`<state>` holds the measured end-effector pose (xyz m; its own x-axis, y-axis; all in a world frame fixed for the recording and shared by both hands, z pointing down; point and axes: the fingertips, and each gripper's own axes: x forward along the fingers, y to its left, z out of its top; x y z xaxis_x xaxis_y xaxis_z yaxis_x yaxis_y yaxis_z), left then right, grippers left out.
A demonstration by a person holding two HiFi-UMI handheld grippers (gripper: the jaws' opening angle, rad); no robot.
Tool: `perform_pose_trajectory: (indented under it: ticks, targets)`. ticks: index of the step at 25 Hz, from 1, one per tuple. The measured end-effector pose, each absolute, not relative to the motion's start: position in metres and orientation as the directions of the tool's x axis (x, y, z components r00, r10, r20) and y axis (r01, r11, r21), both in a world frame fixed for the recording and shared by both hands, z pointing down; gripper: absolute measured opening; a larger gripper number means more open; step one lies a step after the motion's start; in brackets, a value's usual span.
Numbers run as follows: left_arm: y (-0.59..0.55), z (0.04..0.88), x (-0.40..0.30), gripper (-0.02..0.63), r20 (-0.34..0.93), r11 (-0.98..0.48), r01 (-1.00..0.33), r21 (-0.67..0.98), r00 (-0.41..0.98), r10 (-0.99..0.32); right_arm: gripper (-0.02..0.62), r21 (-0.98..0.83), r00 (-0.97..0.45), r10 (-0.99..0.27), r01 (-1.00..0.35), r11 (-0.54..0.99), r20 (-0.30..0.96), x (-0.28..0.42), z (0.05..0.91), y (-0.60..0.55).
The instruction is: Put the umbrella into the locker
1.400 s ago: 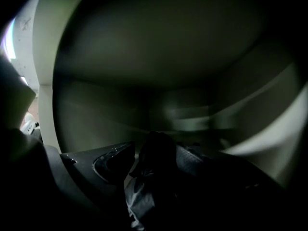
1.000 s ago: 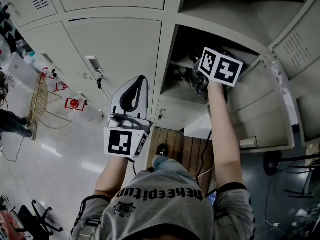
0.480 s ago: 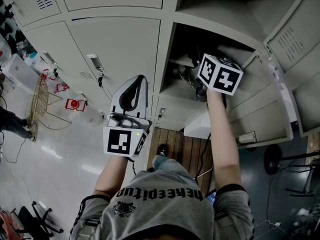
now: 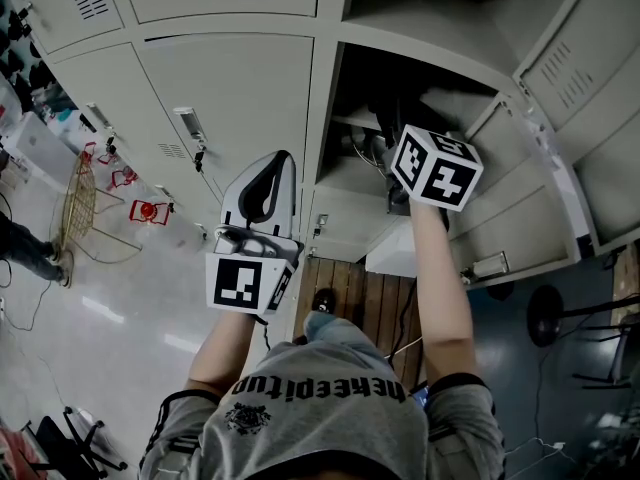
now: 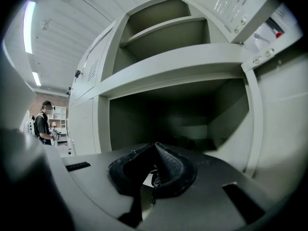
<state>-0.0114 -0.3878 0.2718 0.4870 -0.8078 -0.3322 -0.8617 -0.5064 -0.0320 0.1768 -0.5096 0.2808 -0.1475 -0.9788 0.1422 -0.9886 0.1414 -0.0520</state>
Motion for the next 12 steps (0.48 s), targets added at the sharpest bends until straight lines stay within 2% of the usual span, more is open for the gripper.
perform_pose_trajectory:
  ticks: [12]
  targets:
    - [-0.374, 0.270, -0.001, 0.005, -0.333, -0.531, -0.847, -0.030, 0.509, -0.794, 0.002, -0.030, -0.145, -0.986, -0.989, 0.143, 0.082, 0.176, 0.280, -0.458]
